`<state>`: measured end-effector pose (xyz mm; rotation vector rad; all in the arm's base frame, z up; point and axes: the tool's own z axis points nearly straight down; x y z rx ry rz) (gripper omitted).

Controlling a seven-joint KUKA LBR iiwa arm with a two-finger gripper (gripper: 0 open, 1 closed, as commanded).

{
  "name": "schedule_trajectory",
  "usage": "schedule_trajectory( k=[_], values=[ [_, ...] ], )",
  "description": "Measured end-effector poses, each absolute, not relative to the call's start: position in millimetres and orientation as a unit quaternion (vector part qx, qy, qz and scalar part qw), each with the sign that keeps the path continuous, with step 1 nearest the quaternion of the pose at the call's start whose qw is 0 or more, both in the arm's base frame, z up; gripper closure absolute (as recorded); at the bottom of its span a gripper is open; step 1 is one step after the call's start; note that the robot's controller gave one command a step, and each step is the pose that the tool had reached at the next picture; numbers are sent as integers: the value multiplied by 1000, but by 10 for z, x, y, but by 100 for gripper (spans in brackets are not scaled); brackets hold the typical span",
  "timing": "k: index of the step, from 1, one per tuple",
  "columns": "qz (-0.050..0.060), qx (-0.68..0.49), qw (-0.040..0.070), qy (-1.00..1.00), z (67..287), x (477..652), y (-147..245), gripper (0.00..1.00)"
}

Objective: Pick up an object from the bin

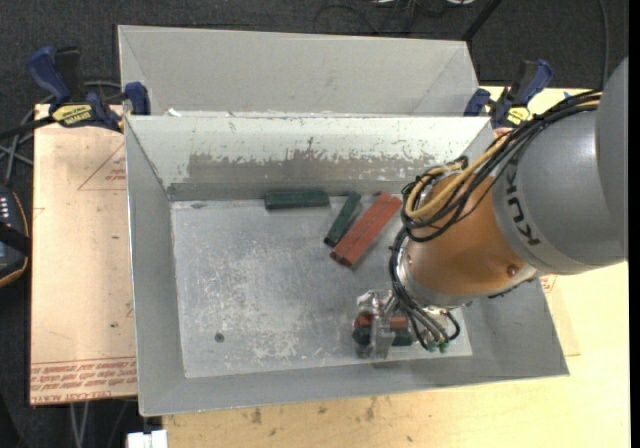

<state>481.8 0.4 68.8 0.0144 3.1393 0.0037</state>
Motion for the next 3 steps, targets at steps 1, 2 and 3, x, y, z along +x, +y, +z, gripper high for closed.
schedule_trajectory(
  k=[1, 2, 3],
  values=[
    [1, 8, 1, 1000, 698, 4820, -16, 100],
    [1, 7, -1, 1000, 727, 4810, -16, 100],
    [1, 7, -5, 1000, 916, 4786, -12, 100]
  ],
)
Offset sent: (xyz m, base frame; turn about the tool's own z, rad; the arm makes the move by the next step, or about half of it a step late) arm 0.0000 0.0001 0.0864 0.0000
